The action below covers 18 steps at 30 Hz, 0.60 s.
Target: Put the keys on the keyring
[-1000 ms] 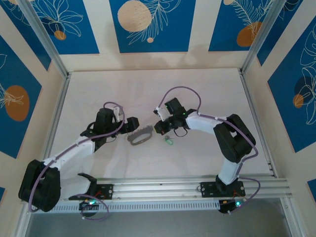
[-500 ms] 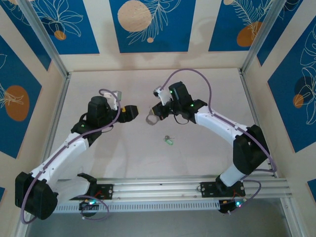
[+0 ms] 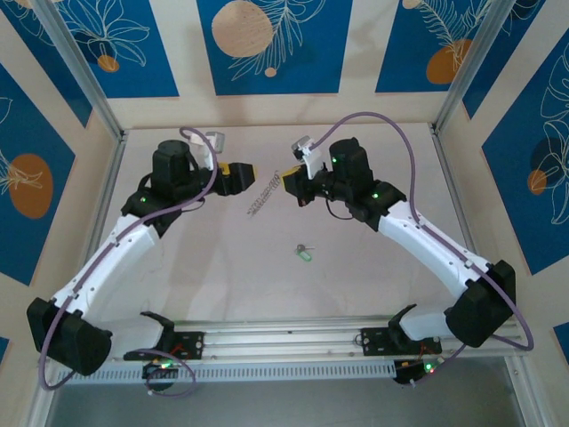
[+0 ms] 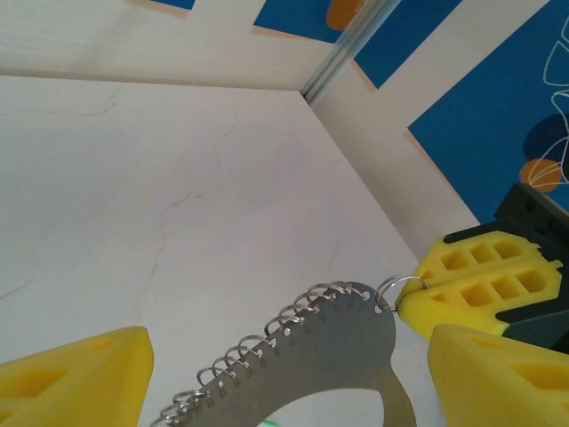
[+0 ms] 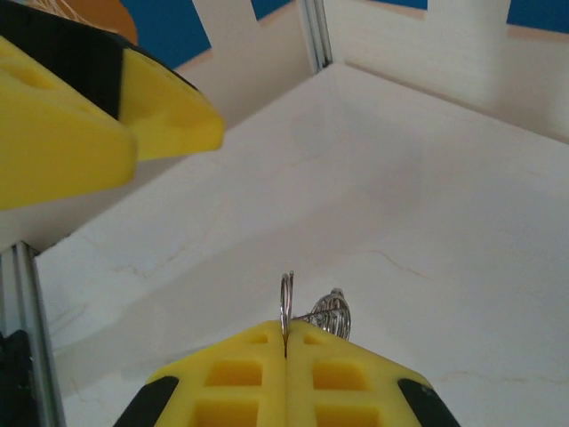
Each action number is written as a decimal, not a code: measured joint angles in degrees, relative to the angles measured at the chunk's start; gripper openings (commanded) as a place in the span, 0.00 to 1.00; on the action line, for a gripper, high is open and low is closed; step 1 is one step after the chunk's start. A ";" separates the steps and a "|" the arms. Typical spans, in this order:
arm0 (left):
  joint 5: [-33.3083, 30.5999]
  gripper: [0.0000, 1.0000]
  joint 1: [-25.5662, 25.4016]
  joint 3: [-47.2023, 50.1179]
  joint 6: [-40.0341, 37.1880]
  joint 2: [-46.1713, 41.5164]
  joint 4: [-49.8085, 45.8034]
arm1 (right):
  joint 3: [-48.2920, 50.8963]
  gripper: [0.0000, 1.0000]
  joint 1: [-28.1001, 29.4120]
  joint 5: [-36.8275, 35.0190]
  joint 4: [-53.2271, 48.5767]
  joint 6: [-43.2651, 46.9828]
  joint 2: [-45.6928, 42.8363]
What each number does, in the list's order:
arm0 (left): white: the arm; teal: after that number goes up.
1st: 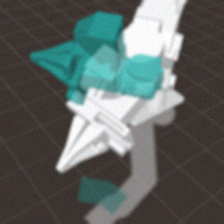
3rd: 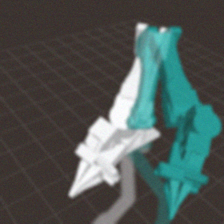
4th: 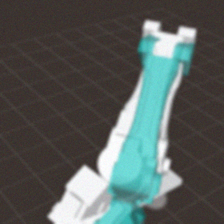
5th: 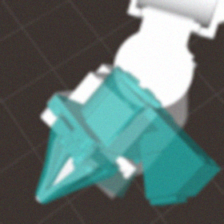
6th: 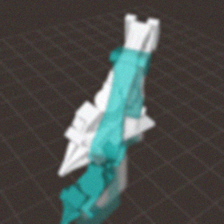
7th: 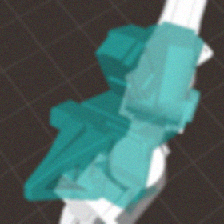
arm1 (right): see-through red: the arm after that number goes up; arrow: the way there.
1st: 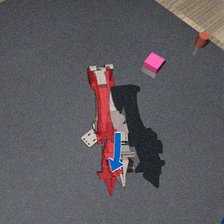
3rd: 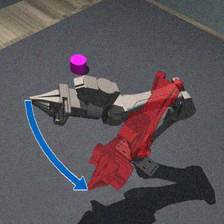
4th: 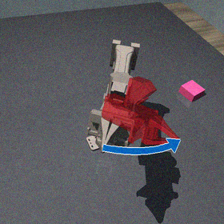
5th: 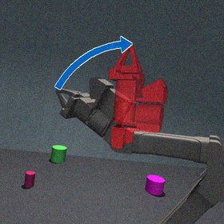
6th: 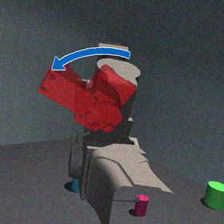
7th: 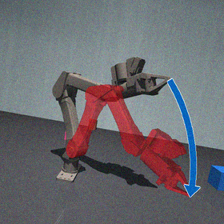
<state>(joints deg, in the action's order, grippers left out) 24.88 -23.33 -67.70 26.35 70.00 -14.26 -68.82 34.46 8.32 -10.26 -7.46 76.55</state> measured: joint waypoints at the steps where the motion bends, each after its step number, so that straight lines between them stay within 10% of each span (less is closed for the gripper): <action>1: 0.46 0.81 0.17 -0.72 -0.02 0.48 -0.13 | 0.24 0.00 0.00 0.35 0.55 -0.57 0.00; 18: 12.96 0.58 1.07 1.81 9.75 10.82 23.02 | 4.59 0.00 -11.72 14.88 14.86 -13.03 -0.98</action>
<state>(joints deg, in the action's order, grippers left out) 37.85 -22.26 -65.89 36.10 80.82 8.75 -64.23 22.74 23.20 4.60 -20.49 75.57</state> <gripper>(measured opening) 0.604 0.063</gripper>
